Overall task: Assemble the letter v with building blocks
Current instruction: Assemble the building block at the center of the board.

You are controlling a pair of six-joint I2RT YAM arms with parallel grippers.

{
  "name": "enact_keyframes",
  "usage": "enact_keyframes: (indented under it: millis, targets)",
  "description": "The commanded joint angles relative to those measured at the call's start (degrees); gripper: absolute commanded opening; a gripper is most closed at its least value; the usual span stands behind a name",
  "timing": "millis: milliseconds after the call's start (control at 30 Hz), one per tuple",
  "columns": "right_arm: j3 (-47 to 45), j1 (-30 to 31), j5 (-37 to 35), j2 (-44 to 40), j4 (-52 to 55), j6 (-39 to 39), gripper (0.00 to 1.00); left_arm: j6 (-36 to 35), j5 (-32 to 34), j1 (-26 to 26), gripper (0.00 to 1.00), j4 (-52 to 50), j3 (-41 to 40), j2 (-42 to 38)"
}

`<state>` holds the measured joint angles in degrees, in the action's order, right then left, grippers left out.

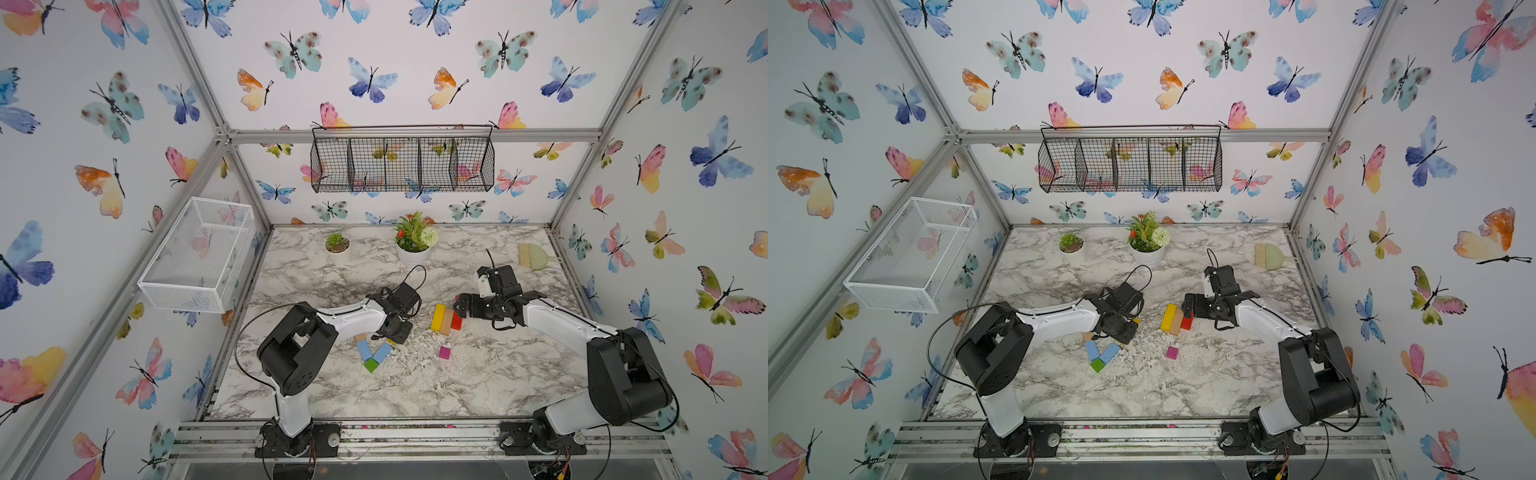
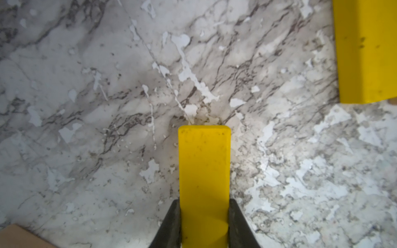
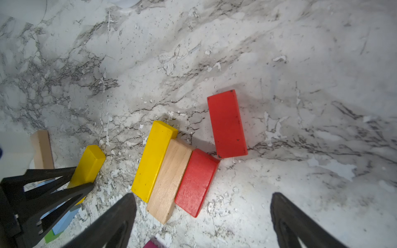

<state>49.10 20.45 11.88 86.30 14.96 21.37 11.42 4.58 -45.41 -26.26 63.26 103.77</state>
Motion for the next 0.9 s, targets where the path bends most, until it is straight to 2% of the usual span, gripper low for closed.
enact_keyframes:
  millis: [0, 867]
  targets:
    - [-0.76, -0.23, 0.65, 0.31, 0.52, -0.18, 0.99, 0.69, -0.22, -0.29, 0.28, -0.07, -0.69, -2.73]
    - [-0.59, -0.23, 1.03, 0.54, 0.51, -0.4, 0.99, 1.06, -0.01, -0.61, 0.28, -0.12, -2.44, -3.91]
